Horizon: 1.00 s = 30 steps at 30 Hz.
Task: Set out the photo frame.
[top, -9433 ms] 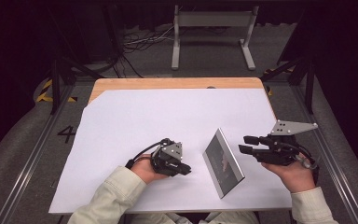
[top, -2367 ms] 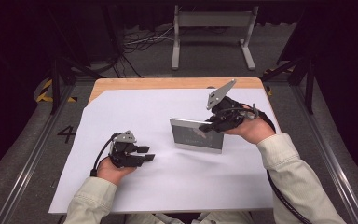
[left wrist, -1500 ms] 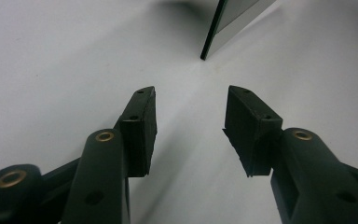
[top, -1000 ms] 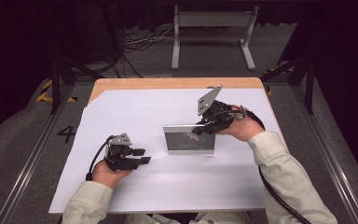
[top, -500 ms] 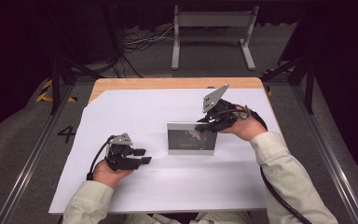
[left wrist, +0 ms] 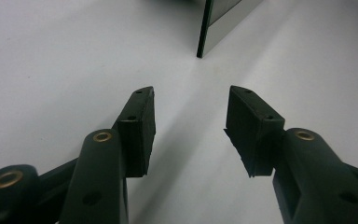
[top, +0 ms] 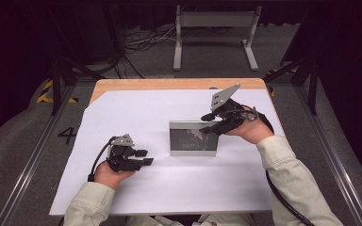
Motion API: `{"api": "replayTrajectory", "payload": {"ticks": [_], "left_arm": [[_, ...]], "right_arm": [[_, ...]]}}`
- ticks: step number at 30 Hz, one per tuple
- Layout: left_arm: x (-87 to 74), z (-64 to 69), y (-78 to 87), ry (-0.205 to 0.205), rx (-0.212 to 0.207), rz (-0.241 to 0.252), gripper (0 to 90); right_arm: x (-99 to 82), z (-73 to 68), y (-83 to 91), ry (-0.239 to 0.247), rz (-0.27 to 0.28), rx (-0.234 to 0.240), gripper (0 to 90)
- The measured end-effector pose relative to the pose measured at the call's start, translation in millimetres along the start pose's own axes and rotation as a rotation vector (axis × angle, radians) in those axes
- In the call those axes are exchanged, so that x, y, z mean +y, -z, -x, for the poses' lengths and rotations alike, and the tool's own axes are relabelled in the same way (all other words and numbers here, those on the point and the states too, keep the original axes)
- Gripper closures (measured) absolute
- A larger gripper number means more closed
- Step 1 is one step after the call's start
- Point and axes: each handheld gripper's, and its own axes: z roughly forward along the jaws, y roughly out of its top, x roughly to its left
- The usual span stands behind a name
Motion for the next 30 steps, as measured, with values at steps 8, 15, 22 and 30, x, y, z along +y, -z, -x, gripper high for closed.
{"api": "replayTrajectory", "payload": {"ticks": [8, 15, 22, 30], "left_arm": [[1.2, -0.2, -1.2, -0.011, 0.003, 0.003, 51.7], [1.1, -1.2, -3.9, -0.026, 0.023, -0.006, 50.2], [2.1, -2.5, -4.5, -0.044, 0.025, -0.003, 49.6], [3.4, -2.4, -5.0, -0.052, 0.025, 0.003, 49.4]], "right_arm": [[-5.7, -2.2, 21.3, -0.042, 0.063, -0.044, 41.7], [-13.8, -6.4, 33.3, -0.061, 0.082, -0.071, 39.6], [-24.8, -8.6, 49.5, -0.085, 0.103, -0.100, 38.3], [-36.6, -11.5, 63.7, -0.104, 0.112, -0.135, 35.2]]}}
